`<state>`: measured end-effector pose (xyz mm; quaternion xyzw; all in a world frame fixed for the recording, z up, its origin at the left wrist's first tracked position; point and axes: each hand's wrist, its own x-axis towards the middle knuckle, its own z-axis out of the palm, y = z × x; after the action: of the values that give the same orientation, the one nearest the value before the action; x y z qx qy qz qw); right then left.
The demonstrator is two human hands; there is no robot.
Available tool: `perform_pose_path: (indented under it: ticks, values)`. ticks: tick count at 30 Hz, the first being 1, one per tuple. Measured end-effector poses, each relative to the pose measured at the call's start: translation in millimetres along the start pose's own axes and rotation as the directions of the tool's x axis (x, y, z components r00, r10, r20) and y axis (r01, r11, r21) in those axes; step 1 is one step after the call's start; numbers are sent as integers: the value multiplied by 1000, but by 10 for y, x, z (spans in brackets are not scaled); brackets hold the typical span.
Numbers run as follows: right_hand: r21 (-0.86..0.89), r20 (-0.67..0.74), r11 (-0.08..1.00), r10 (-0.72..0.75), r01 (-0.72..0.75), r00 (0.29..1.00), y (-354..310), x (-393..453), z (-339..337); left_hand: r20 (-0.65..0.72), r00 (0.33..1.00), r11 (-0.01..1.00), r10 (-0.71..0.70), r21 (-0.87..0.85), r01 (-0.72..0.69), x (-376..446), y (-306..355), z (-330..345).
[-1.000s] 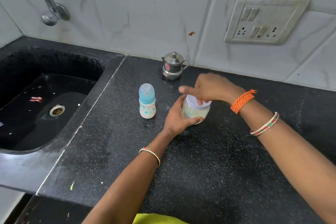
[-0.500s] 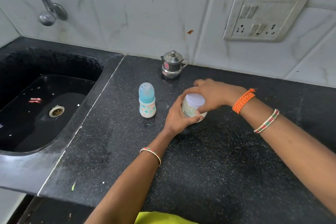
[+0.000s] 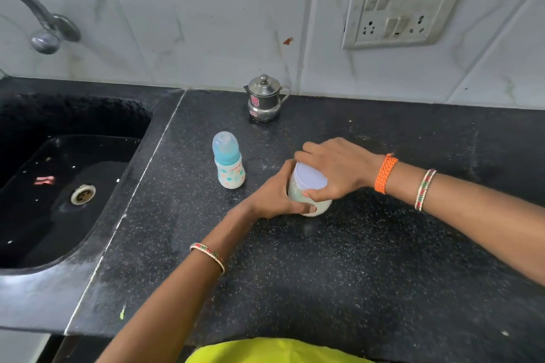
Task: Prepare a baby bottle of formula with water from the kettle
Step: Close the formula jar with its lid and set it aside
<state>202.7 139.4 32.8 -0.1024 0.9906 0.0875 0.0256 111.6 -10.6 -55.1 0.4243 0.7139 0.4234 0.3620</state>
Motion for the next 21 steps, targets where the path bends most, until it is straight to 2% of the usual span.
perform_pose_path:
  ticks: [2, 9, 15, 18, 21]
  values:
    - [-24, -28, 1000, -11, 11, 1000, -78, 21, 25, 7, 1000, 1000, -7, 21, 6, -15, 37, -7]
    - [-5, -112, 973, 230, -232, 967, -211, 35, 123, -230, 973, 985, 15, -162, -54, -64, 36, 216]
    - [66, -151, 927, 375, -369, 915, -342, -15, 164, -383, 923, 972, 23, -206, -109, -145, 85, 391]
    - [153, -175, 863, 503, -481, 846, -444, -62, 222, -309, 951, 983, -4, -176, -53, -172, 114, 330]
    - [239, -155, 791, 603, -563, 783, -498, -148, 241, -71, 997, 989, -33, -144, 22, -194, 91, 132]
